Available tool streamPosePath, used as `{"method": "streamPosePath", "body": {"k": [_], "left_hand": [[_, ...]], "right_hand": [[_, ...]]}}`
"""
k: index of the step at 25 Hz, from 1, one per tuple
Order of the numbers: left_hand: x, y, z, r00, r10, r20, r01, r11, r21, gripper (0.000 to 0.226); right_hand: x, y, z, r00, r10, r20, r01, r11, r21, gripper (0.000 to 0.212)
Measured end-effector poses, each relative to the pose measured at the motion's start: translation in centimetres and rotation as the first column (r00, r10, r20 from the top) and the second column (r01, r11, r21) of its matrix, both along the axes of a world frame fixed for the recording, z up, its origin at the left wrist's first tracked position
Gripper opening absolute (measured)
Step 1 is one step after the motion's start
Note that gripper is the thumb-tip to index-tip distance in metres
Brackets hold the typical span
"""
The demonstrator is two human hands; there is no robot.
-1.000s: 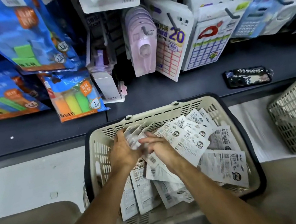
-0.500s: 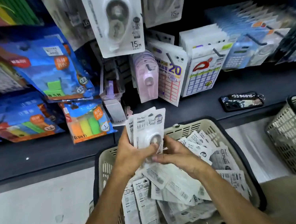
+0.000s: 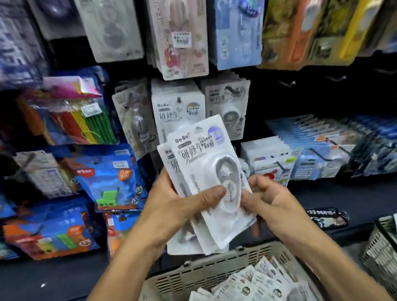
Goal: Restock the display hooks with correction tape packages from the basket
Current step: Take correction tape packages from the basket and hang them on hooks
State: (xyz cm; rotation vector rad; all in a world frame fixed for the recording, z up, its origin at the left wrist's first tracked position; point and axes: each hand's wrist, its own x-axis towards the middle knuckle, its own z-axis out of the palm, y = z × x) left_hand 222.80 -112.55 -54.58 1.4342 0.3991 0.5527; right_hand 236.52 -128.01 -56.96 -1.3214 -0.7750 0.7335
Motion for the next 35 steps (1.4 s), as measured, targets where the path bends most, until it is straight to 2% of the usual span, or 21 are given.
{"method": "streamPosePath", "body": {"k": [2,5,7,11,15,18,22,24,26,28,29,30,33,35], "left_hand": [[0.1,0.8,1.4,0.999,-0.051,-0.005,0.051,0.999,-0.011,0.068],[0.2,1.7,2.2,1.0,0.021,-0.008,-0.022,0.995,-0.094,0.086],[0.3,1.7,2.1,0.997,0.083,0.005,-0.082,0.989,-0.119,0.092],[0.4,2.2,2.2,0.984,0.164,0.063,-0.158,0.983,-0.096,0.081],[-0.2,3.5,2.9,0.969,0.221,0.106,-0.211,0.973,-0.098,0.08],[-0.5,3.7,3.2,0.959,0.228,0.167,-0.213,0.971,-0.105,0.069],[-0.5,3.6,3.1,0.958,0.231,0.169,-0.217,0.971,-0.096,0.08],[-0.4,3.4,3.1,0.96,0.226,0.168,-0.213,0.973,-0.093,0.08],[-0.3,3.4,3.1,0.958,0.226,0.175,-0.213,0.973,-0.092,0.077],[0.0,3.5,3.0,0.957,0.228,0.18,-0.215,0.972,-0.091,0.074],[0.2,3.5,2.9,0.958,0.225,0.177,-0.213,0.973,-0.086,0.071],[0.5,3.3,2.8,0.961,0.219,0.168,-0.208,0.975,-0.077,0.068],[1.8,2.5,2.7,0.98,0.155,0.126,-0.15,0.988,-0.043,0.062],[2.3,2.3,2.8,0.994,0.044,0.105,-0.041,0.999,-0.031,0.067]], "right_hand": [[-0.3,0.2,1.0,0.999,-0.021,0.028,0.021,1.0,0.019,0.015],[-0.9,0.6,2.6,0.992,-0.095,-0.08,0.098,0.995,0.036,0.032],[-0.8,0.9,3.4,0.982,-0.158,-0.107,0.162,0.986,0.029,0.027],[0.9,0.6,4.4,0.942,-0.334,-0.033,0.335,0.941,0.048,0.012],[2.9,0.4,4.8,0.881,-0.471,0.042,0.472,0.88,-0.045,0.014],[3.8,0.4,5.5,0.838,-0.534,0.115,0.541,0.84,-0.04,0.012],[3.3,0.0,5.7,0.891,-0.429,0.146,0.439,0.898,-0.039,0.013],[3.0,0.0,5.5,0.89,-0.44,0.116,0.447,0.894,-0.038,0.01],[3.1,0.1,5.6,0.894,-0.447,0.009,0.447,0.892,-0.07,0.01],[3.4,0.3,5.3,0.894,-0.396,-0.21,0.374,0.917,-0.137,0.027],[3.2,0.4,5.2,0.886,-0.364,-0.287,0.333,0.931,-0.151,0.035],[2.9,0.5,4.9,0.89,-0.344,-0.299,0.308,0.938,-0.162,0.039],[0.8,1.4,4.6,0.982,-0.175,-0.071,0.168,0.982,-0.089,0.034],[-0.1,2.3,4.8,0.997,-0.068,0.025,0.069,0.997,-0.042,0.036]]}}
